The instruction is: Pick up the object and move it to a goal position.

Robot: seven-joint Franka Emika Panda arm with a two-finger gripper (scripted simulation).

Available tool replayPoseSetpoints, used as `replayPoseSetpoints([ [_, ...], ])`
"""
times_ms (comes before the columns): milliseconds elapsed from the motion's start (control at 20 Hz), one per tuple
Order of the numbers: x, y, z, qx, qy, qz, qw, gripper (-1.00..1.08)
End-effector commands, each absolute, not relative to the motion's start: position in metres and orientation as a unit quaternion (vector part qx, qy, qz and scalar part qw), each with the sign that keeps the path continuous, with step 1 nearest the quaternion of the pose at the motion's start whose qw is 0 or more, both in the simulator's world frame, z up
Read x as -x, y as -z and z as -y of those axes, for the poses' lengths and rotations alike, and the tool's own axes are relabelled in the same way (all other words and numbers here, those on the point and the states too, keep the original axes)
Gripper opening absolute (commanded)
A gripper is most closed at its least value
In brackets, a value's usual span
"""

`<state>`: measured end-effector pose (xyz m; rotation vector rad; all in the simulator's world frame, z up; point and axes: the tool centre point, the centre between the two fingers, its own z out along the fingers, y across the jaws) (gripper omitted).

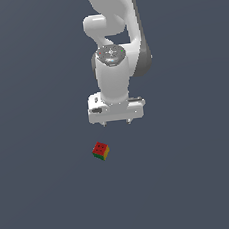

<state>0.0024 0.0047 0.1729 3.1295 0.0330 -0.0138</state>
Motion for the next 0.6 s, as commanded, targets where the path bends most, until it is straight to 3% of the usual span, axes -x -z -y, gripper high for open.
replayPoseSetpoints([
  [0,-0.002,-0.173,-0.005,-1.000,0.004,-0.011,0.006,1.00],
  [550,-0.008,-0.193,-0.025,-1.000,-0.004,-0.011,-0.003,1.00],
])
